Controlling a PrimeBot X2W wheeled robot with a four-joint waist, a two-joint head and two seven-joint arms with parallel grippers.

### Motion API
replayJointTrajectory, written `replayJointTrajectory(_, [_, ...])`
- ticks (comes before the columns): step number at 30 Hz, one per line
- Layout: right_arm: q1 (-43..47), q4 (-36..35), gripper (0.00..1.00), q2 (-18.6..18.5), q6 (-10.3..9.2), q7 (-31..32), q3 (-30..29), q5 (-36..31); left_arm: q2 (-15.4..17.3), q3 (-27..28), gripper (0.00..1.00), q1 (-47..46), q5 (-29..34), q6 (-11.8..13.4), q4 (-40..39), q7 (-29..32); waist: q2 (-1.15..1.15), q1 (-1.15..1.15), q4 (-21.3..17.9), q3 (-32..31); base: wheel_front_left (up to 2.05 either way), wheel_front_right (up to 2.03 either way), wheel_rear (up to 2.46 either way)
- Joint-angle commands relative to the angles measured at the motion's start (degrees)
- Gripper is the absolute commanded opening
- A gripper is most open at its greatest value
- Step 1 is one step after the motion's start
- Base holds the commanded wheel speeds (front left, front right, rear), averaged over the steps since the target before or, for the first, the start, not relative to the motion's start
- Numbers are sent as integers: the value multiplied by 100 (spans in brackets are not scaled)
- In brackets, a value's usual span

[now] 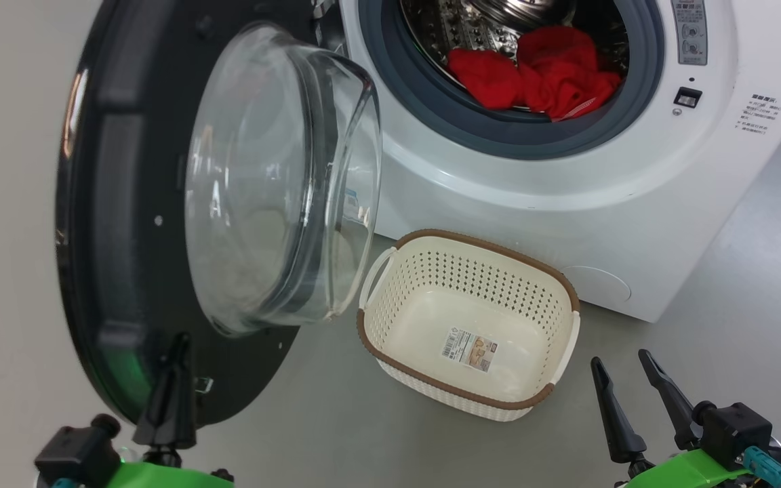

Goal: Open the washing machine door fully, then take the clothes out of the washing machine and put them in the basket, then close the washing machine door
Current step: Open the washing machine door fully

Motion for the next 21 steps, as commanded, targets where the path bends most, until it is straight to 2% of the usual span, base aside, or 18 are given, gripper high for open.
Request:
replayJointTrajectory(1, [-172, -143, 100, -3, 37, -54, 110, -65, 82, 324, 0, -229, 37, 1, -78, -27, 0, 0, -7, 11, 0, 0, 0])
replayJointTrajectory(12, [-221, -160, 100, -46, 37, -54, 105, -76, 105, 1256, 0, -664, 404, -196, 347, -27, 0, 0, -60, 121, 0, 0, 0])
replayJointTrajectory(21, [-255, -182, 100, -90, 37, -54, 107, -94, 275, 1838, 0, -1062, 647, -289, 747, -27, 0, 0, -111, 255, 0, 0, 0])
